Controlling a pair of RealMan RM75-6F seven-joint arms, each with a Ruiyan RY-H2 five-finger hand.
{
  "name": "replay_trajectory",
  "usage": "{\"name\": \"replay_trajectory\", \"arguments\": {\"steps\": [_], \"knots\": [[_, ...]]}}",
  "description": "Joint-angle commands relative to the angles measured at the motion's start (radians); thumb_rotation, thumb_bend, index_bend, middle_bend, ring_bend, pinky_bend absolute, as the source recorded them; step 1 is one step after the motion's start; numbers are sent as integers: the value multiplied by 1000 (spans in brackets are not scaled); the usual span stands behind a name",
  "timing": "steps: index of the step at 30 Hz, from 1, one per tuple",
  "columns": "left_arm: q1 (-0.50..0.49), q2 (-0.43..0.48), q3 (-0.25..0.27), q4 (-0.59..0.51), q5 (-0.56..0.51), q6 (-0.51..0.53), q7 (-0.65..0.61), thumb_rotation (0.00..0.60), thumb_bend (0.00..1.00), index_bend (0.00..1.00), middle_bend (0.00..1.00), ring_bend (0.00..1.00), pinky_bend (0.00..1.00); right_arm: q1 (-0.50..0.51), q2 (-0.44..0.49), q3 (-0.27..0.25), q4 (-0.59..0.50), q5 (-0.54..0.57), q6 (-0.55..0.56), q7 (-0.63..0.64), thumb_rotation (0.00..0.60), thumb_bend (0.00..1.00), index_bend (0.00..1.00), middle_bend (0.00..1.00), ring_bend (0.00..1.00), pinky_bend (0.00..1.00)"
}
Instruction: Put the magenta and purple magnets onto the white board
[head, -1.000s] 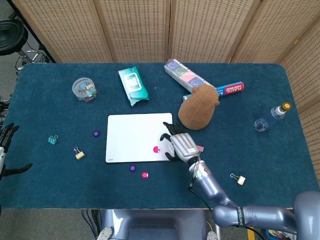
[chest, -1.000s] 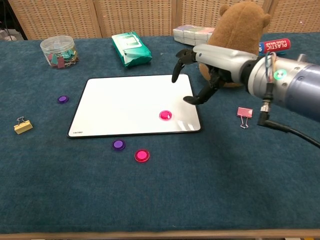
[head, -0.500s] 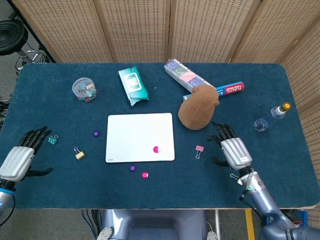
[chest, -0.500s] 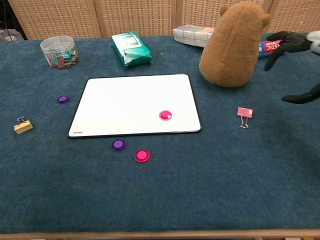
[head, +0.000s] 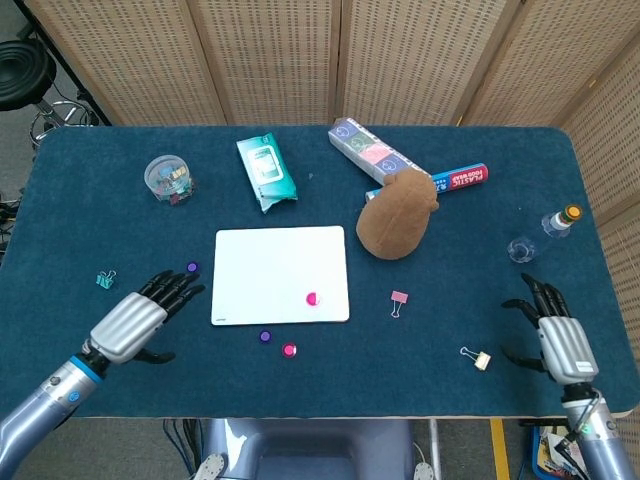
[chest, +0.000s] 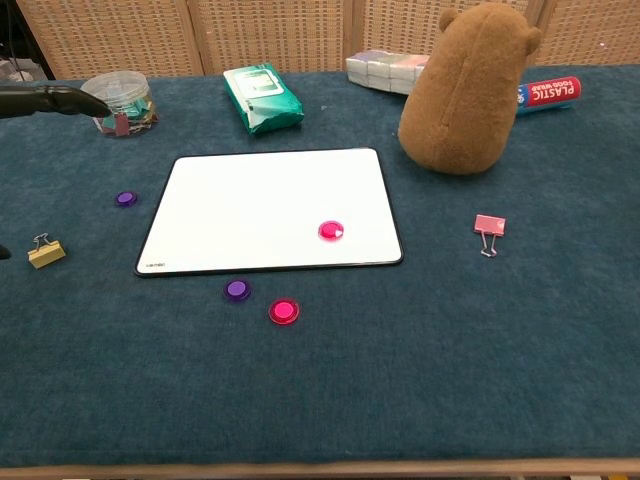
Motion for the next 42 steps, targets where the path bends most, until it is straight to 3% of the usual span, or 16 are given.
{"name": "replay_trajectory", "arguments": {"steps": [1,6,13,21,26,30,42], "knots": [[-59,-46,-31,-73,-70,-81,123,600,0,150,0,0,0,-18,17,-4,10,-22,12,33,600,229,294,0,0,0],[-113,-121,-62,-122,-201,-155,300,600,38,225,0,0,0,-30,36,14,15,-34,18,67,600,228,301,0,0,0],[-187,-247,-87,-142,-440,-177,549,600,65,231,0,0,0,-40,46,32,22,-40,1,105,600,229,309,0,0,0],[-276,-364,-65,-130,-617,-157,719,600,101,333,0,0,0,-46,47,46,21,-52,-18,112,600,228,311,0,0,0],[-309,-402,-47,-123,-681,-124,777,600,116,346,0,0,0,-50,47,54,23,-58,-25,116,600,229,311,0,0,0],[-340,-429,-42,-108,-730,-115,800,600,205,357,0,0,0,-53,47,59,23,-61,-32,118,600,229,311,0,0,0],[-391,-490,-11,-59,-796,-84,815,600,215,385,0,0,0,-60,49,73,25,-66,-45,129,600,229,311,0,0,0]]}}
